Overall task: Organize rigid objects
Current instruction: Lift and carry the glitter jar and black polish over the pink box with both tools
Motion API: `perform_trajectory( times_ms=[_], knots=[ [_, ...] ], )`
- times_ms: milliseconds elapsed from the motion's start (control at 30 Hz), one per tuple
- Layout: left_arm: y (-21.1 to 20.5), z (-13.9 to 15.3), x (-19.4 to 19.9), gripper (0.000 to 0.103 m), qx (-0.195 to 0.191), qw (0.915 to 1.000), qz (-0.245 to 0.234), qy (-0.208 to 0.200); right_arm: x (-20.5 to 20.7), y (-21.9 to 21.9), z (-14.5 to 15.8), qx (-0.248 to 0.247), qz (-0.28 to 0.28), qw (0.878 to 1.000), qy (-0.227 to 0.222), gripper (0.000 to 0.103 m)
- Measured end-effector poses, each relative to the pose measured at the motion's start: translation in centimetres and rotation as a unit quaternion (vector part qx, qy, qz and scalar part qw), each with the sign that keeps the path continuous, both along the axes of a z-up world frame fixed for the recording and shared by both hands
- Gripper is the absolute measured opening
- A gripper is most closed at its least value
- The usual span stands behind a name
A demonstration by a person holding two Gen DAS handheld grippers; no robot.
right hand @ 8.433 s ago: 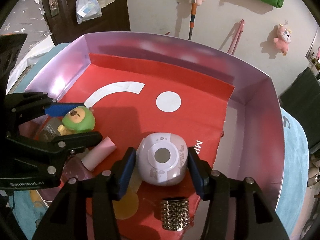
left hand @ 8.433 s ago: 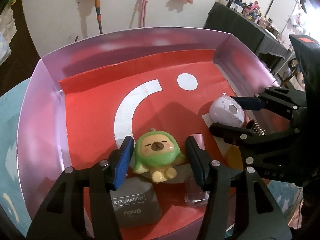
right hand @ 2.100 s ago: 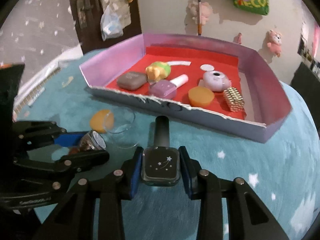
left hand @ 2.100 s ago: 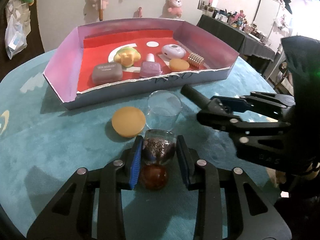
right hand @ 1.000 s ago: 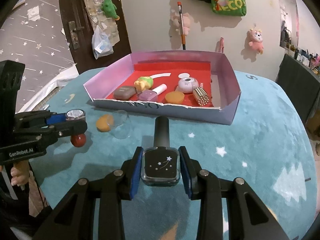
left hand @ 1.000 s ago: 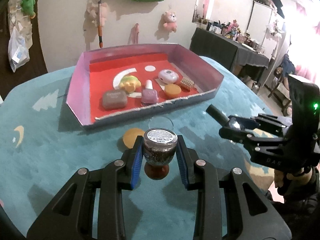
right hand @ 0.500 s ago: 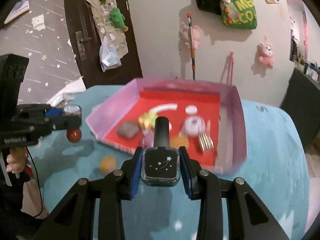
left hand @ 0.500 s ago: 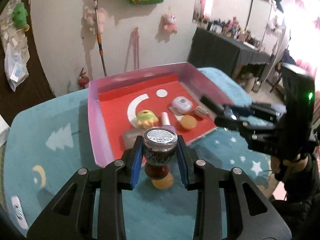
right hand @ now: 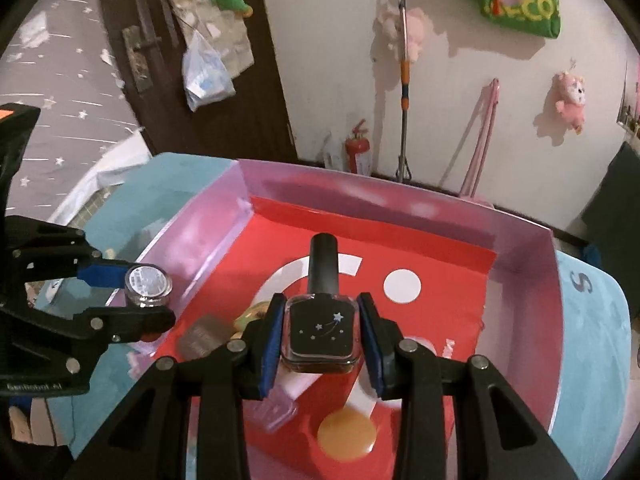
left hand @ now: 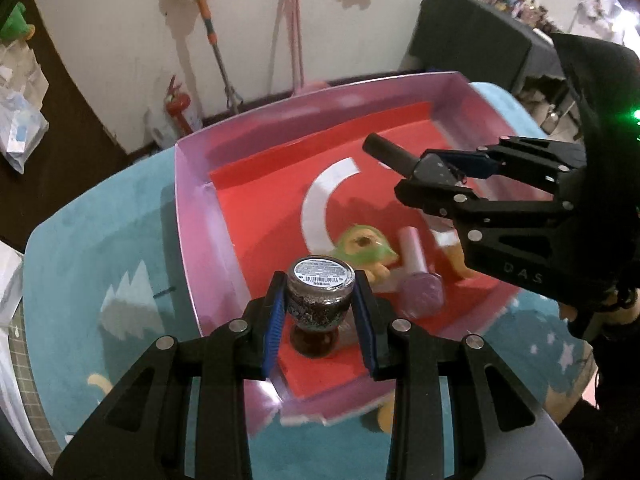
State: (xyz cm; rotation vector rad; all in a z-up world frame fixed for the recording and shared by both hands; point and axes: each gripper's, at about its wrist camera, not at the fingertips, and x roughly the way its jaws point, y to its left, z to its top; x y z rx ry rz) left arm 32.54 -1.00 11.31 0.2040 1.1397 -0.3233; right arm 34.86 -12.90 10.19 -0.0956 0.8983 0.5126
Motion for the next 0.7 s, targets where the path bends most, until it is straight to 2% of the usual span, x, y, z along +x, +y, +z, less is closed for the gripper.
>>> perform_trajectory(
  times_ms=[167, 467, 700],
  knots=[
    [-0.4, -2.2, 2.7, 0.030, 0.034, 0.9992, 0.005, 0.022, 2.4, 0.3, -2.0, -0.018, -0.009, 0.999, 0.032, 0.038],
    [-0.9, -5.0, 5.6, 0.030, 0.051, 0.9974, 0.009, 0.049, 4.4, 1.0, -3.9, -0.042, -0.007, 0.997, 0.059, 0.038],
    [-1.3, -5.8, 6.5, 0.030, 0.064, 0.9962, 0.005, 0.059, 5.4, 1.8, -5.2, -0.074, -0.006, 0.994, 0.077, 0.038]
  ],
)
